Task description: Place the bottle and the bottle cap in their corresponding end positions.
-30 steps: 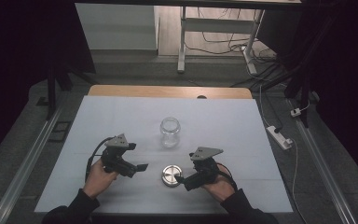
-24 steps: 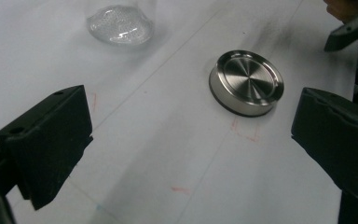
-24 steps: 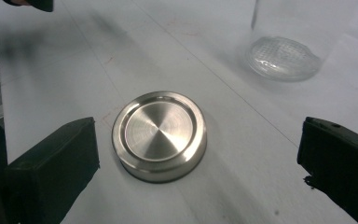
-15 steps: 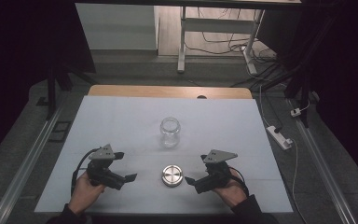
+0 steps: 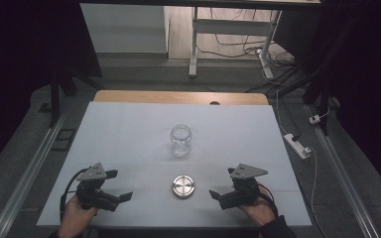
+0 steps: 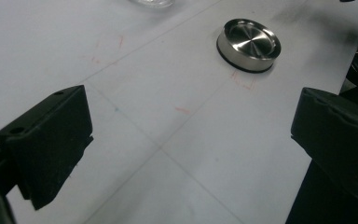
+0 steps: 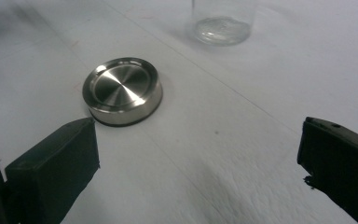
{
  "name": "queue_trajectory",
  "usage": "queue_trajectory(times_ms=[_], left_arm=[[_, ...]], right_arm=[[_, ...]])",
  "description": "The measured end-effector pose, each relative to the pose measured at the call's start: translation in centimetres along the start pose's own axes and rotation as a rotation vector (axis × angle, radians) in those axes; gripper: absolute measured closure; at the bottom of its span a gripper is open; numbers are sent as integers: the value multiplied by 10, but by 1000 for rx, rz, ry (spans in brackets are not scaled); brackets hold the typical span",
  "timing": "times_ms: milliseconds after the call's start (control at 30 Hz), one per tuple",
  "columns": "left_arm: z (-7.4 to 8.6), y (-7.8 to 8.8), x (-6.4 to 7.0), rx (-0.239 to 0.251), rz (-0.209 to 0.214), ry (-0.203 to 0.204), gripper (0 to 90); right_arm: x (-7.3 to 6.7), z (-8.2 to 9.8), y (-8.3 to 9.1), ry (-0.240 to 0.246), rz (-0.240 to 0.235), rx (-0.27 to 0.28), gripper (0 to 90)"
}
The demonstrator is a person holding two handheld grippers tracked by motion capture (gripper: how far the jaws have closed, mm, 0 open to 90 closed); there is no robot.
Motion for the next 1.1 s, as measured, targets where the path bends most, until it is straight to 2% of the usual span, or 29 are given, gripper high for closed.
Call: queue_trajectory(times_ms=[367,633,833,1100], left_arm=[[31,12,-4,-3,-28,72,0],[53,19,-8,-10,-49,133,0],[61,24,-9,-16,-72,157,0],[64,25,-8,-42,-110,180,0]], right_arm=[[10,26,21,-70,73,8,0],[18,47,32,-125,122,-10,0],[22,61,39,-166,139,-32,0],[23,68,47,-202,148,-32,0]])
Point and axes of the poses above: each handheld gripper's, and its own axes: y roughly backward along the jaws, z roughly out of its underside, x roughly to its right, the point moved 2 cm from there along -y, roughly forward along the jaws, and after that the axes turned 15 degrees about -x, right-handed, at the moved point
